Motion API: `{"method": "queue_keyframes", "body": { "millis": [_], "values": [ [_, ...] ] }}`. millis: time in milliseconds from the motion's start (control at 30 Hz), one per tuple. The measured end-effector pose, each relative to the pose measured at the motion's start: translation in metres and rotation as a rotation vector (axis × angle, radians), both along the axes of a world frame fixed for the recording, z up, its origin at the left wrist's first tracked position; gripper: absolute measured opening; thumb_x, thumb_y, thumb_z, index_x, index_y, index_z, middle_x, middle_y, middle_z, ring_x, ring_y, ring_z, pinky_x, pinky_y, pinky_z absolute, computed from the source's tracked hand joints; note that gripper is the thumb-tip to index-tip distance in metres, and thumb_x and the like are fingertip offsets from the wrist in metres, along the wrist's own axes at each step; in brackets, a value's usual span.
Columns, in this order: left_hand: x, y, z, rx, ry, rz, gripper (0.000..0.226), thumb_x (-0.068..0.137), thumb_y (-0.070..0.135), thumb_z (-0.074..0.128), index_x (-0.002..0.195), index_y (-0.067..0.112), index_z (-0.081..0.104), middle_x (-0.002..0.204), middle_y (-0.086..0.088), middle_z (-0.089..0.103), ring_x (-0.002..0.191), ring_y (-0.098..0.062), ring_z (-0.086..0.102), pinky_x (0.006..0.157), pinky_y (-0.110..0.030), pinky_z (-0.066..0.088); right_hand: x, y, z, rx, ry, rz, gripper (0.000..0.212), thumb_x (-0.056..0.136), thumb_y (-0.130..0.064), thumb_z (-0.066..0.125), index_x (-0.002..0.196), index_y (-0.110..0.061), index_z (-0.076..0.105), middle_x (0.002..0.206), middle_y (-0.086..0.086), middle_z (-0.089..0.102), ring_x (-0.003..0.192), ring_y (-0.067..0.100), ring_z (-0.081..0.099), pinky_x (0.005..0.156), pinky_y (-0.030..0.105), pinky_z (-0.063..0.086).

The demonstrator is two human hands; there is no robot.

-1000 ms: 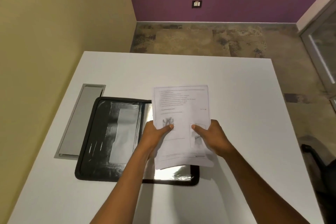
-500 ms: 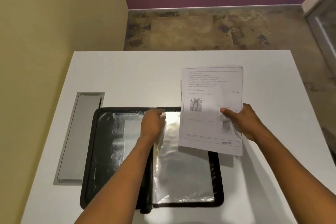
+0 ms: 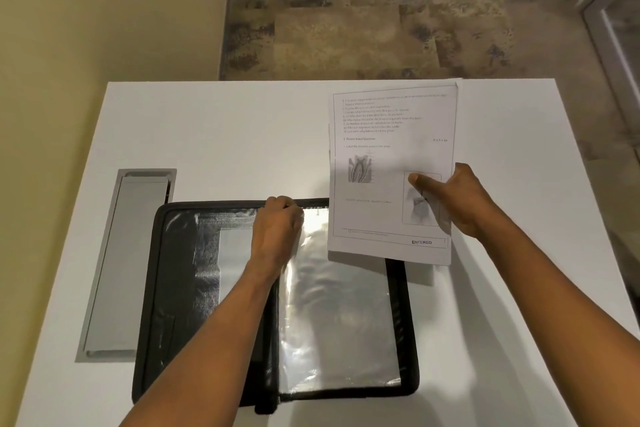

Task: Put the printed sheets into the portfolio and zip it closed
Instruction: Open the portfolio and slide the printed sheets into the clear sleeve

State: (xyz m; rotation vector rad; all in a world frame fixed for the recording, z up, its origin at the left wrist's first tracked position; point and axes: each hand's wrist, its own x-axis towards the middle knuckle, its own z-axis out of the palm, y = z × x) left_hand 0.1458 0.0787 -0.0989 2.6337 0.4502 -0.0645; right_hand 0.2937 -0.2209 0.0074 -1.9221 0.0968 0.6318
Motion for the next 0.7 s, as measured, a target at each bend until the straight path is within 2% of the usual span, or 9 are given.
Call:
{"method": "queue_keyframes", "body": {
  "millis": [67,167,267,400,467,533,700],
  "values": [
    [0.0,0.001,-0.004,-0.008,-0.017,0.014,0.013,0.088,0.012,0.067,0.084,0.022,0.074,0.097,0.014,0.065,0.091,-0.008,0.048,0.068,-0.027,0.04,0.006,0.006,0.004,0.005,-0.011,-0.015,0.027,0.091,-0.025,0.078,0.116,-0.015,0.074,0.1,0.002,0.08,0.091,0.022,0.078,0.085,0.037,0.061],
    [0.001,0.004,-0.006,0.044,-0.031,-0.048,0.014,0.087,0.012,0.07,0.085,0.024,0.078,0.098,0.01,0.071,0.092,-0.014,0.055,0.064,-0.029,0.046,0.017,0.017,0.008,-0.001,-0.036,-0.033,0.034,0.09,-0.025,0.079,0.121,-0.014,0.072,0.104,0.002,0.08,0.092,0.019,0.078,0.083,0.033,0.062],
    [0.0,0.008,-0.005,0.028,-0.015,-0.085,0.012,0.089,0.015,0.07,0.088,0.025,0.076,0.101,0.012,0.068,0.096,-0.013,0.055,0.064,-0.032,0.051,0.029,0.031,0.011,-0.009,-0.069,-0.031,0.04,0.09,-0.027,0.079,0.126,-0.013,0.068,0.107,0.0,0.077,0.092,0.018,0.076,0.074,0.027,0.061],
    [0.0,0.011,-0.004,-0.01,0.02,-0.113,0.008,0.09,0.02,0.07,0.09,0.028,0.072,0.103,0.014,0.061,0.092,-0.008,0.056,0.063,-0.03,0.049,0.045,0.053,0.013,-0.021,-0.083,-0.004,0.052,0.087,-0.033,0.081,0.132,-0.014,0.065,0.117,0.003,0.074,0.1,0.022,0.074,0.086,0.041,0.063],
    [0.003,0.012,-0.003,-0.041,0.049,-0.149,0.006,0.092,0.024,0.068,0.091,0.029,0.071,0.105,0.016,0.061,0.085,-0.007,0.059,0.061,-0.027,0.043,0.051,0.061,0.012,-0.031,-0.078,0.009,0.06,0.082,-0.04,0.084,0.132,-0.015,0.063,0.118,0.002,0.074,0.101,0.024,0.074,0.089,0.046,0.063],
    [0.007,0.011,-0.002,-0.074,0.084,-0.195,0.006,0.093,0.028,0.065,0.092,0.03,0.071,0.105,0.016,0.062,0.082,-0.008,0.061,0.062,-0.025,0.039,0.058,0.068,0.012,-0.045,-0.087,0.032,0.062,0.081,-0.042,0.084,0.132,-0.015,0.061,0.118,0.002,0.073,0.103,0.023,0.073,0.09,0.047,0.063],
    [0.019,0.007,-0.001,-0.125,0.128,-0.215,0.019,0.09,0.038,0.064,0.106,0.036,0.074,0.103,0.018,0.073,0.092,-0.005,0.065,0.069,-0.025,0.041,0.069,0.085,0.017,-0.089,-0.123,0.122,0.058,0.086,-0.04,0.081,0.135,-0.015,0.06,0.122,0.004,0.071,0.106,0.025,0.07,0.096,0.047,0.059]
  ]
}}
